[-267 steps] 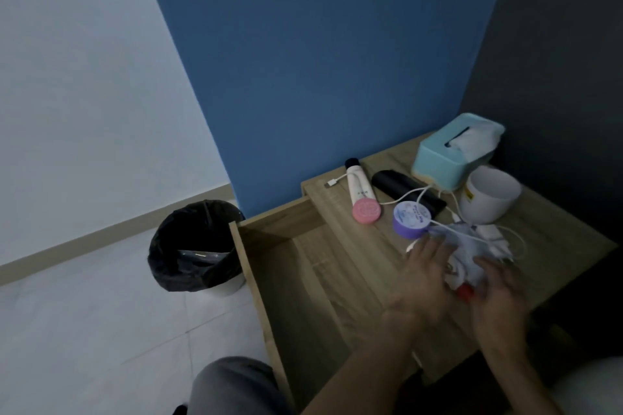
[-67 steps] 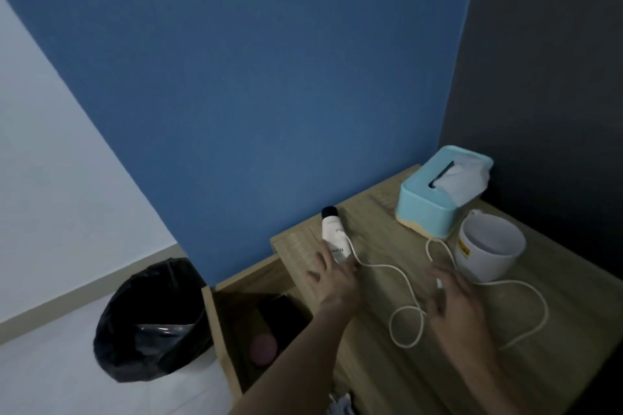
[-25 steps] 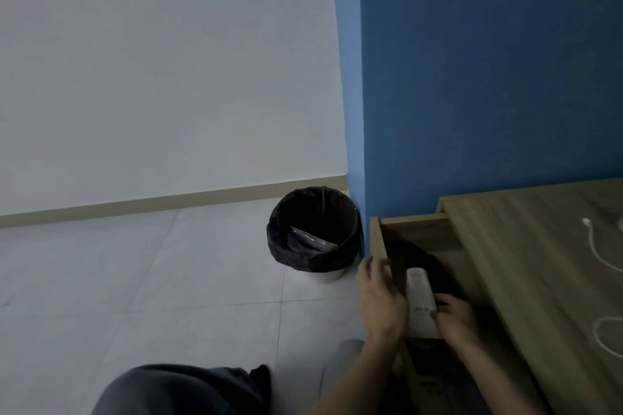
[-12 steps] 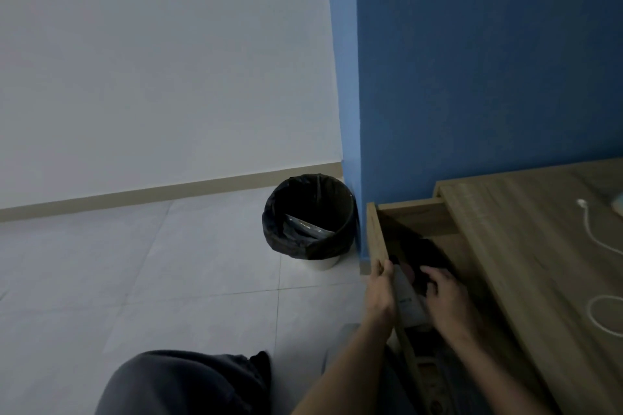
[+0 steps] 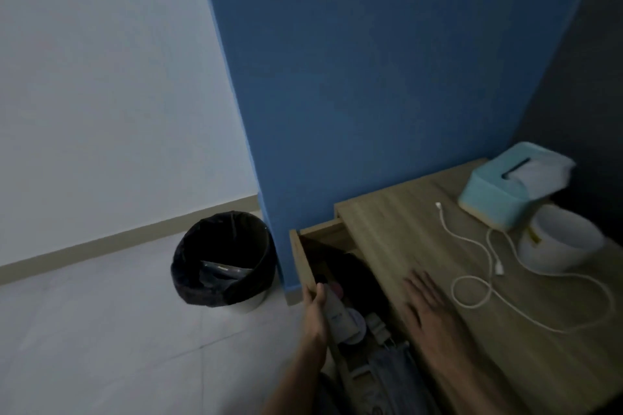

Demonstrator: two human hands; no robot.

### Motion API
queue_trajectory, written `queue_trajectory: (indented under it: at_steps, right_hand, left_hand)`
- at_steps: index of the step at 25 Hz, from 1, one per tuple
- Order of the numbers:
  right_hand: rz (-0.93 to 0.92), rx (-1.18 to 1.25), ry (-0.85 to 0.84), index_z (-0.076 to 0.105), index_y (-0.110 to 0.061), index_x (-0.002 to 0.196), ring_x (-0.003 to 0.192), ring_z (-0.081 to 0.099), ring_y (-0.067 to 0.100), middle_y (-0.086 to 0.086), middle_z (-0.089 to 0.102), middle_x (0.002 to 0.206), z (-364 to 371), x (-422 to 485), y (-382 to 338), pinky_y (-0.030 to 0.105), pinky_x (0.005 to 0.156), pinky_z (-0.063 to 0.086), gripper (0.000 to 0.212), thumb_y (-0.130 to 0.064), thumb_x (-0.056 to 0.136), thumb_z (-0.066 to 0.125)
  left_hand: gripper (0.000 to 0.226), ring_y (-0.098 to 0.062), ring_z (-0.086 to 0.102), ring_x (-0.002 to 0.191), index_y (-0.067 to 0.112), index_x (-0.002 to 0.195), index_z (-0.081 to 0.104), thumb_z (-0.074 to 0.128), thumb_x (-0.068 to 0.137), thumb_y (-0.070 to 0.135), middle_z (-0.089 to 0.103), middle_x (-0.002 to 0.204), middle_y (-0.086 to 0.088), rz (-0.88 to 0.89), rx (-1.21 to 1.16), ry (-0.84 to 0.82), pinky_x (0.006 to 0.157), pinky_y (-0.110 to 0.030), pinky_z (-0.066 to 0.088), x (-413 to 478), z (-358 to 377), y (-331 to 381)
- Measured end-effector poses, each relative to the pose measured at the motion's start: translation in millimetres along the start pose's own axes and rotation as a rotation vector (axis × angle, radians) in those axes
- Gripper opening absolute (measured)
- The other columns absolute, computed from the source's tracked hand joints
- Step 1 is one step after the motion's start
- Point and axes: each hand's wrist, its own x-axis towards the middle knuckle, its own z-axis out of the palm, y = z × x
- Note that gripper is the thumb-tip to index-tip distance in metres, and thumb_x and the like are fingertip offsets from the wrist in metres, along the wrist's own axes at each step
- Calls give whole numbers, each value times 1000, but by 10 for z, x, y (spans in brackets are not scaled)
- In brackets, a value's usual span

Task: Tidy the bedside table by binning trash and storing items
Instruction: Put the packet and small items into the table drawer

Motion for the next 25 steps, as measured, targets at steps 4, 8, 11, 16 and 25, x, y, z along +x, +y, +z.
queue_trajectory:
  at_steps: [4, 8, 11, 16, 25]
  right_hand:
    - [118, 107, 137, 66, -6, 108, 116, 55, 27, 13, 63, 123, -125, -68, 72, 21, 100, 28, 47, -33, 91, 31]
    - [504, -79, 96, 68, -8, 96, 91, 55, 36, 19, 67, 99, -465, -56, 391, 43, 76, 44, 32, -20, 67, 69]
    - [455, -99, -68, 72, -11, 87, 87, 59, 36, 14, 70, 93, -526, -37, 560, 44, 76, 50, 27, -25, 64, 77]
    - [209, -173, -107, 59, -26, 45, 57, 64, 18, -8, 63, 53, -773, -117, 448, 34, 48, 51, 30, -34, 37, 86]
    - [-31, 651, 540, 57, -9, 73, 61, 58, 11, 2, 56, 62, -3074, 364, -348, 17, 54, 45, 18, -4, 89, 50]
  left_hand:
    - [44, -32, 54, 102, 13, 139, 34, 39, 99, 30, 51, 120, -13, 0, 41, 18, 87, -45, 48, 72, 174, -58]
    - [52, -34, 39, 131, 13, 145, 26, 44, 98, 25, 36, 147, -12, 75, 144, 103, 109, -47, 33, -90, 323, -46]
    - [40, -31, 43, 127, 26, 132, 39, 51, 94, 21, 45, 137, -10, 273, 281, 209, 107, -47, 36, -291, 425, -11]
    - [27, -25, 53, 111, 47, 96, 50, 54, 85, 23, 52, 115, 4, 562, 517, 81, 97, -45, 45, -607, 774, 334]
    - [17, -1, 59, 64, 21, 77, 58, 51, 92, 15, 65, 64, 11, 832, 560, -539, 70, -19, 47, -1572, 1698, 1673]
